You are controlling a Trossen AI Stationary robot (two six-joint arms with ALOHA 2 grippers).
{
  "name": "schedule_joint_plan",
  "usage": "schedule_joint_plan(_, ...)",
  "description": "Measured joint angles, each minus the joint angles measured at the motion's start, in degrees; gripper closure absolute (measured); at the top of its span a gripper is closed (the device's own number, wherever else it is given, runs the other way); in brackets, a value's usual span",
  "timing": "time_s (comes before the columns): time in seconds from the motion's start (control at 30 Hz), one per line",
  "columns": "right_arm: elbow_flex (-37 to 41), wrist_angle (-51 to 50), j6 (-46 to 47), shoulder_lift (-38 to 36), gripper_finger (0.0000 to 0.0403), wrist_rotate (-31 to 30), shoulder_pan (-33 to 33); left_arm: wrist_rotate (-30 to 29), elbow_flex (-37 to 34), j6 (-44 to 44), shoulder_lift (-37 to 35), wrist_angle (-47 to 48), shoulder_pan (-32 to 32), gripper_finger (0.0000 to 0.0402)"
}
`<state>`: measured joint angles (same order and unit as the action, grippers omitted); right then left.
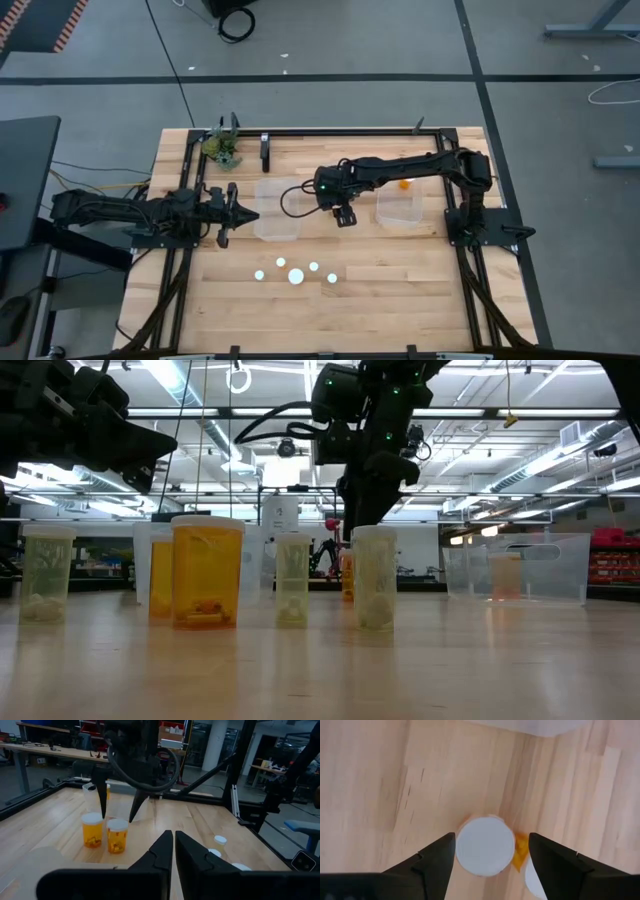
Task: Pick and place medicine bottles into bin by pill shape (circle, oval)
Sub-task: Put the large orange pill bottle into the right transparent bin
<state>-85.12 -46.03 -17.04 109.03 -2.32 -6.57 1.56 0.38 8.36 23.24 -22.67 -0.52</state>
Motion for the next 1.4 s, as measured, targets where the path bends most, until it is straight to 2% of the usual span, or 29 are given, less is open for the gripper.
schedule_joint_plan(0.2,0.1,1.3,-1.1,-0.1,0.0131,2.2,0.0,0.0,0.0,0.0,0.0,0.0,0.0,0.0368)
schedule_joint_plan(0.47,2.9,6.6,-1.4,-0.1,0.0094,5.4,0.0,0.0,0.0,0.0,0.0,0.0,0.0,0.0372)
schedule_joint_plan(0.7,6.4,9.2,-1.2,-0.1,0.0068,3.0,-0.1,0.0,0.0,0.0,0.0,0.0,0.0,0.0373)
schedule_joint_plan(1.1,10.9,14.4,-1.1,0.0,0.0073,1.9,-0.1,0.0,0.0,0.0,0.0,0.0,0.0,0.0373)
schedule_joint_plan(1.4,11.1,15.2,-1.1,0.0,0.0119,1.9,-0.2,0.0,0.0,0.0,0.0,0.0,0.0,0.0369)
